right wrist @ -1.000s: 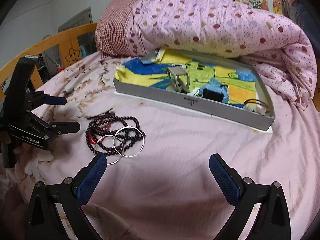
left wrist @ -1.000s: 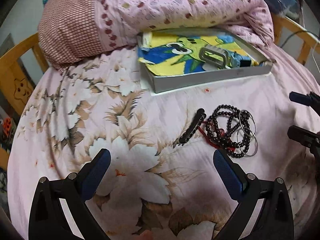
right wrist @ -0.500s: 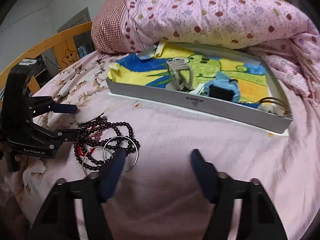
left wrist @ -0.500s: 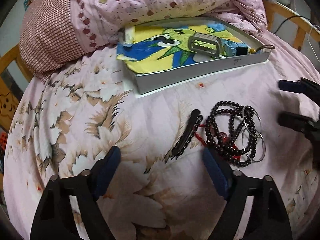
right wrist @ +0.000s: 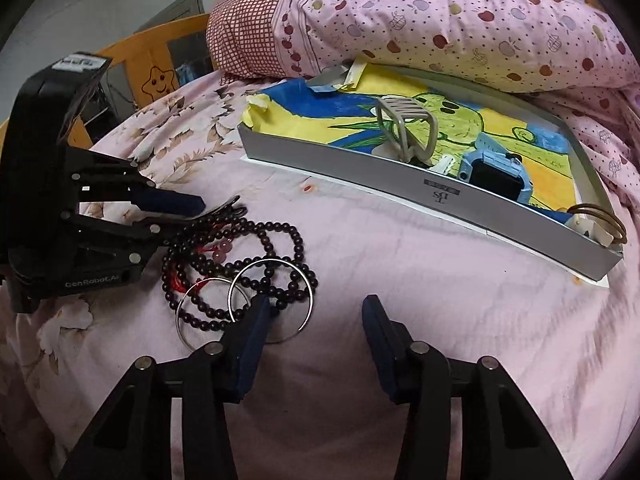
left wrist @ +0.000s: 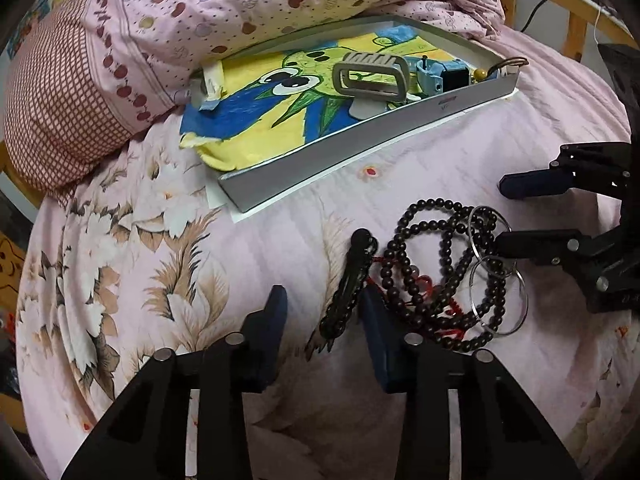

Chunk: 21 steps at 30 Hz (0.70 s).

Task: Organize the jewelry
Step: 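Grasp the black hair clip with the left tool while the right tool grasps the silver hoop rings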

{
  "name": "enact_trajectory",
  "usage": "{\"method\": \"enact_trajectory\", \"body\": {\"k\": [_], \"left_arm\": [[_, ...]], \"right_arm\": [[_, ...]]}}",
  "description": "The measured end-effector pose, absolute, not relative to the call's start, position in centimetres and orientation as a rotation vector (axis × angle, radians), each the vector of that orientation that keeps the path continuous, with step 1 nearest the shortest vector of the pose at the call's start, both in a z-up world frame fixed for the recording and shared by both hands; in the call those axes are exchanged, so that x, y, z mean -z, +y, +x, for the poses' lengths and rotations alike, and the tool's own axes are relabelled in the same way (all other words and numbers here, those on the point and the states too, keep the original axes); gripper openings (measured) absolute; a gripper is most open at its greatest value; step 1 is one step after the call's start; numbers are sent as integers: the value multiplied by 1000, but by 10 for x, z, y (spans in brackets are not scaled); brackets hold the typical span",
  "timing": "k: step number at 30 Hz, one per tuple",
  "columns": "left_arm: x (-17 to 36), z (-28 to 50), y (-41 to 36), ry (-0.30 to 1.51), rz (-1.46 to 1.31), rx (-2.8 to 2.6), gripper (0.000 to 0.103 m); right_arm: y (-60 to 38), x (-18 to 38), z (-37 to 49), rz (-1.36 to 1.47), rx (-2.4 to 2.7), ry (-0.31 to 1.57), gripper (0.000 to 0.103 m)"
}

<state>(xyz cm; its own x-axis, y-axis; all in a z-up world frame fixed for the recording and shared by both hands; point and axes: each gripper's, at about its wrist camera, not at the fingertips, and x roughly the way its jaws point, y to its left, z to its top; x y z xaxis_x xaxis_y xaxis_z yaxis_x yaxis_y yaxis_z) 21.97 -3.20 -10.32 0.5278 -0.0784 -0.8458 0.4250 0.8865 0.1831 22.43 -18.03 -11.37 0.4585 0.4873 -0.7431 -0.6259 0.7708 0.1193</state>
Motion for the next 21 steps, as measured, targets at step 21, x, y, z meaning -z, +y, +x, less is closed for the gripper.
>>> {"method": "enact_trajectory", "body": {"k": [21], "left_arm": [[97,202,-19,1032,136,261,8]], "right_arm": [[-189,106,210,-184,-684,872,5]]}}
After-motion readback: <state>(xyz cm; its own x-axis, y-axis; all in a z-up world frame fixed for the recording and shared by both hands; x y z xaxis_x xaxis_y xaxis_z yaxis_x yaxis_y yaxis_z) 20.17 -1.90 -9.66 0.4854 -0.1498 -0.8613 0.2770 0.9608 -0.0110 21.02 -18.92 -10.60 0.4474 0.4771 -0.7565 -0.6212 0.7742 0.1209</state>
